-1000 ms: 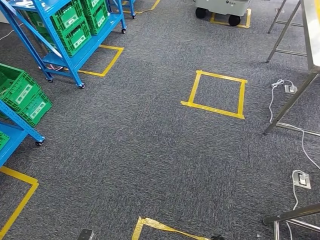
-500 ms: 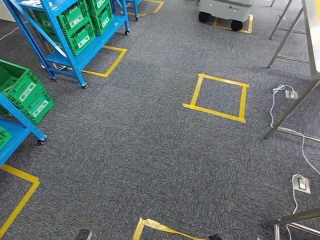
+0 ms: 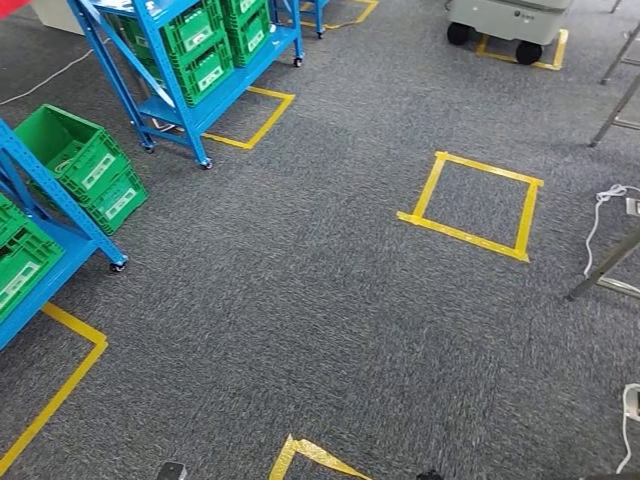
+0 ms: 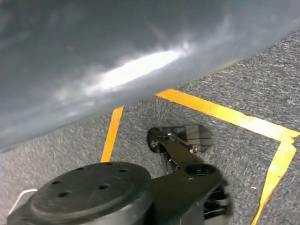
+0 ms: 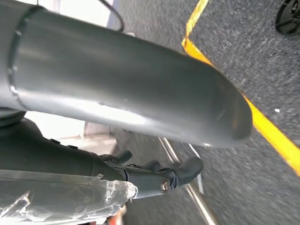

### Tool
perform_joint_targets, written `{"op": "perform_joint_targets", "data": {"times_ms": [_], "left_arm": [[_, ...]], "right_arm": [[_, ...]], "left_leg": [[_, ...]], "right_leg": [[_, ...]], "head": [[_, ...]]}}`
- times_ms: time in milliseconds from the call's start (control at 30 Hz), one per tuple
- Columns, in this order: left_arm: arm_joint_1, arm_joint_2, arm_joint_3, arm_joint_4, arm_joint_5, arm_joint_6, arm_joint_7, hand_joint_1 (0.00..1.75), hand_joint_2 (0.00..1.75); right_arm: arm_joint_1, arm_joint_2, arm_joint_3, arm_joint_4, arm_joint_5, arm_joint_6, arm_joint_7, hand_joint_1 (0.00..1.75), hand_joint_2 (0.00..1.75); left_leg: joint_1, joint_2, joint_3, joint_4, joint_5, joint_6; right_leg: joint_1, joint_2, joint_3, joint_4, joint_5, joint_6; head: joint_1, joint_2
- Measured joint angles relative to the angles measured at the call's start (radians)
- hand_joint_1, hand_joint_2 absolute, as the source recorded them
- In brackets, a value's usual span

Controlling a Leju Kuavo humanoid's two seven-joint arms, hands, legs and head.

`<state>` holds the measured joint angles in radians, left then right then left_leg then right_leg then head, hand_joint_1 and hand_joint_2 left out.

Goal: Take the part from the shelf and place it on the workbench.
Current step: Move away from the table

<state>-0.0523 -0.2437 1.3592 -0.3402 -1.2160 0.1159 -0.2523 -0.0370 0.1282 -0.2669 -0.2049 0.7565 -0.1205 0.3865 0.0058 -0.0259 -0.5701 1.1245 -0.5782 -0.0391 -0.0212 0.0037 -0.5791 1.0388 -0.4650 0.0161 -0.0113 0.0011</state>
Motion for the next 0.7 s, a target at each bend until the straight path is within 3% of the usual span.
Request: {"op": "perform_joint_targets", "data": {"times_ms": [67,100,133,167,233,300,367,400,467,500,567,600,633,700], "left_arm": [[-0.002,0.0,0.0,0.002,-0.001,-0.001,0.003,0.0,0.0],[0.0,0.0,0.0,0.003,-0.001,-0.001,0.004,0.0,0.0],[0.002,0.0,0.0,0.003,-0.002,-0.001,0.005,0.0,0.0],[0.004,0.0,0.0,0.004,-0.002,-0.001,0.006,0.0,0.0],[0.003,0.001,0.0,0.005,-0.003,-0.001,0.006,0.0,0.0],[-0.001,0.001,0.0,0.006,-0.003,-0.001,0.006,0.0,0.0],[-0.001,0.002,0.0,0.007,-0.003,0.0,0.006,0.0,0.0],[0.001,0.002,0.0,0.007,-0.003,0.0,0.006,0.0,0.0],[0.002,0.003,0.0,0.007,-0.003,0.0,0.007,0.0,0.0],[0.001,0.003,0.0,0.008,-0.003,0.0,0.007,0.0,0.0],[-0.001,0.002,0.0,0.009,-0.003,0.0,0.007,0.0,0.0],[0.0,0.002,0.0,0.009,-0.003,-0.001,0.007,0.0,0.0],[0.001,0.002,0.0,0.01,-0.003,-0.001,0.007,0.0,0.0],[0.002,0.002,0.0,0.01,-0.003,-0.001,0.007,0.0,0.0]], "right_arm": [[0.003,0.0,0.001,0.0,0.004,0.0,0.0,0.0,0.0],[0.003,0.0,0.001,0.0,0.004,0.0,0.0,0.0,0.0],[0.003,0.0,0.001,0.0,0.004,0.0,0.0,0.0,0.0],[0.002,0.0,0.001,0.0,0.005,0.0,0.0,0.0,0.0],[0.002,0.0,0.003,0.0,0.005,0.0,0.0,0.0,0.0],[0.003,0.0,0.004,0.0,0.005,0.0,-0.001,0.0,0.0],[0.0,0.0,0.006,0.0,0.005,0.001,-0.001,0.0,0.0],[-0.001,0.0,0.006,0.0,0.005,0.001,0.0,0.0,0.0],[-0.002,0.0,0.007,0.0,0.005,0.001,-0.001,0.0,0.0],[-0.001,-0.001,0.007,0.0,0.005,0.001,-0.002,0.0,0.0],[0.003,-0.001,0.007,0.0,0.005,0.001,-0.006,0.0,0.0],[0.004,-0.002,0.007,0.0,0.005,0.002,-0.007,0.0,0.0],[0.005,-0.002,0.007,0.0,0.005,0.002,-0.007,0.0,0.0],[0.005,-0.002,0.007,0.0,0.005,0.002,-0.007,0.0,0.0]], "left_leg": [[0.0,0.013,-0.077,0.129,-0.038,-0.002],[0.001,0.014,-0.096,0.152,-0.03,-0.002],[0.001,0.016,-0.095,0.136,-0.003,-0.001],[0.0,0.023,-0.075,0.085,0.039,0.001],[-0.005,0.071,-0.02,-0.05,0.11,0.009],[-0.012,0.103,0.006,-0.12,0.131,0.017],[-0.013,0.082,0.005,-0.128,0.13,0.025],[-0.011,0.069,0.006,-0.131,0.133,0.03],[-0.005,0.043,0.011,-0.137,0.137,0.042],[-0.004,0.03,0.011,-0.138,0.137,0.046],[-0.005,0.0,0.012,-0.137,0.137,0.05],[-0.005,-0.015,0.013,-0.137,0.136,0.051],[-0.005,-0.032,0.014,-0.137,0.136,0.051],[-0.004,-0.064,0.019,-0.136,0.134,0.048]], "right_leg": [[0.002,-0.03,0.003,0.0,-0.005,-0.006],[0.002,-0.043,0.005,0.0,-0.007,-0.007],[0.003,-0.055,0.009,0.0,-0.009,-0.007],[0.003,-0.066,0.014,0.0,-0.012,-0.006],[0.006,-0.087,0.024,0.001,-0.02,0.002],[0.013,-0.108,0.031,0.0,-0.027,0.012],[0.014,-0.131,0.039,-0.006,-0.029,0.023],[0.012,-0.125,0.041,-0.004,-0.035,0.029],[0.009,-0.074,0.018,0.054,-0.072,0.038],[0.008,-0.04,-0.011,0.115,-0.102,0.04],[0.01,-0.011,-0.081,0.248,-0.15,0.041],[0.011,-0.007,-0.102,0.277,-0.149,0.04],[0.011,-0.005,-0.104,0.266,-0.128,0.038],[0.009,0.016,-0.058,0.143,-0.048,0.033]], "head": [[-0.002,0.0],[-0.002,0.0],[-0.002,0.0],[-0.002,0.0],[-0.004,0.0],[-0.004,0.0],[-0.002,0.0],[0.0,0.0],[0.006,0.0],[0.01,0.0],[0.014,0.0],[0.014,0.0],[0.014,0.0],[0.014,0.0]]}}
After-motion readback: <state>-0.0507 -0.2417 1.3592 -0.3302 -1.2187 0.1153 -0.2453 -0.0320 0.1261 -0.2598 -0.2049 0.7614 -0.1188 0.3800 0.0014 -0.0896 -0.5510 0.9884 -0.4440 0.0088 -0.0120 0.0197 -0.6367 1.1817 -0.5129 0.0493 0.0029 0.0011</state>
